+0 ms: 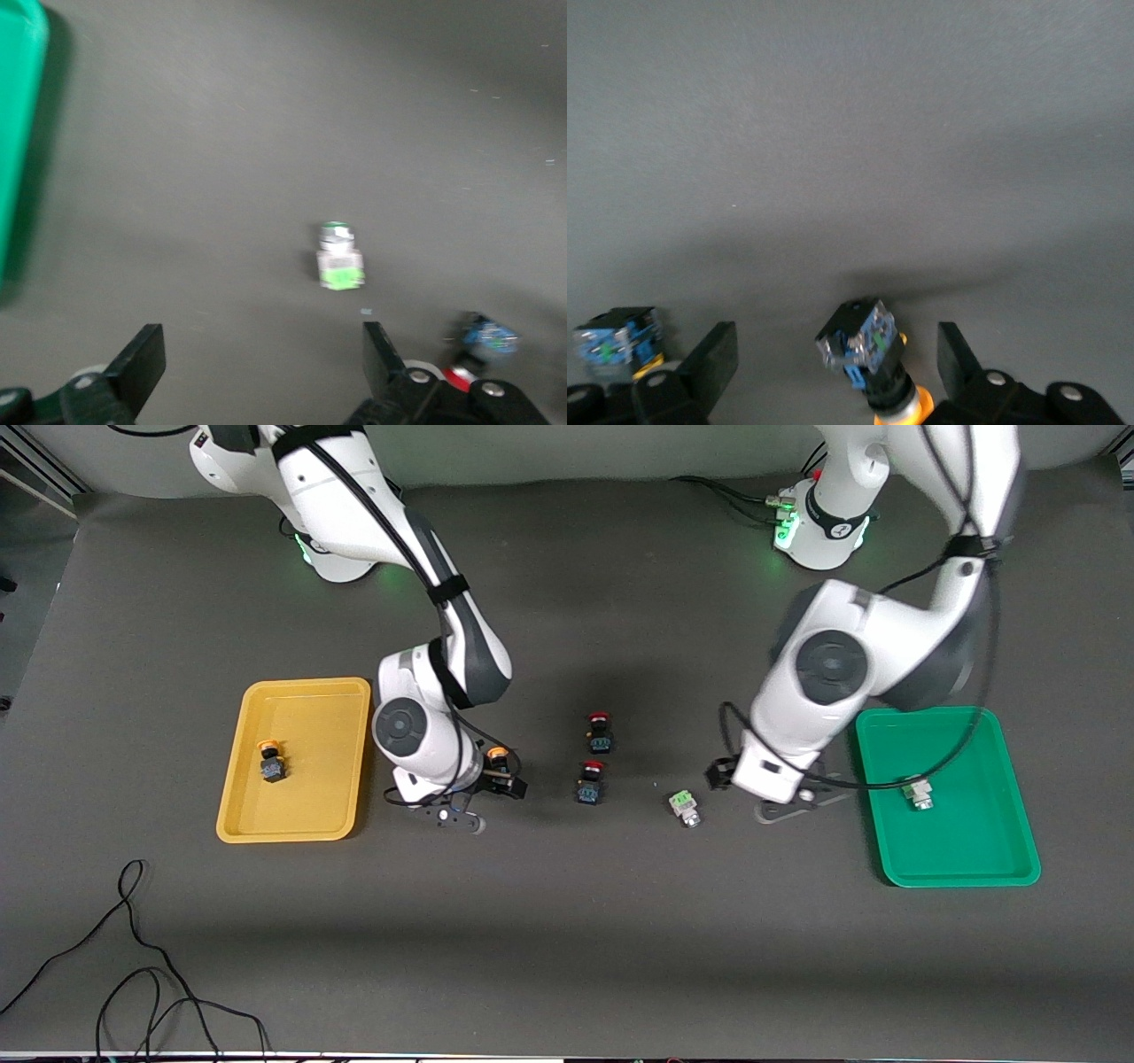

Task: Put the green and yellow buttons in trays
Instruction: 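Grasp another black button with the right gripper while the left grasps a green button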

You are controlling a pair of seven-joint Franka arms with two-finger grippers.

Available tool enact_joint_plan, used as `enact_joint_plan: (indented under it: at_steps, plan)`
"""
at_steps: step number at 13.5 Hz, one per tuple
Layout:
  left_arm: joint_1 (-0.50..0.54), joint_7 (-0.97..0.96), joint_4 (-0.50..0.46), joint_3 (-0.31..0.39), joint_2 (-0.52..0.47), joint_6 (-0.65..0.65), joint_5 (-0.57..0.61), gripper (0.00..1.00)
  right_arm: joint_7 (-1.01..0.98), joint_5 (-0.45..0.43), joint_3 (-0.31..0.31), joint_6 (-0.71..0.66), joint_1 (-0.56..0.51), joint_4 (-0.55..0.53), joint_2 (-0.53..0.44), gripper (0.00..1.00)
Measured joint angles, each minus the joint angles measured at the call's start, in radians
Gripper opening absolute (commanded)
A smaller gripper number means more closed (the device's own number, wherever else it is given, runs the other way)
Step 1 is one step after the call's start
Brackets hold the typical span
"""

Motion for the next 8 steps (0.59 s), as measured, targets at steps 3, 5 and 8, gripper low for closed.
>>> enact_joint_plan:
  at_steps: [3, 5, 8]
  plan:
    - [-0.053, -0.133, -0.001, 0.001, 0.054, 0.064, 0.0, 0.99, 0.0, 0.0, 0.009, 0.011, -0.001, 0.022, 0.055, 1.0]
    - [-0.052, -0.147, -0.003, 0.007, 0.102, 0.1, 0.0, 0.99, 0.0, 0.0, 0.025, 0.011, 0.0, 0.022, 0.07, 0.71]
    - [-0.049, -0.163, -0.009, 0.017, 0.195, 0.188, 0.0, 0.99, -0.001, 0.0, 0.03, 0.011, -0.001, 0.022, 0.076, 0.0]
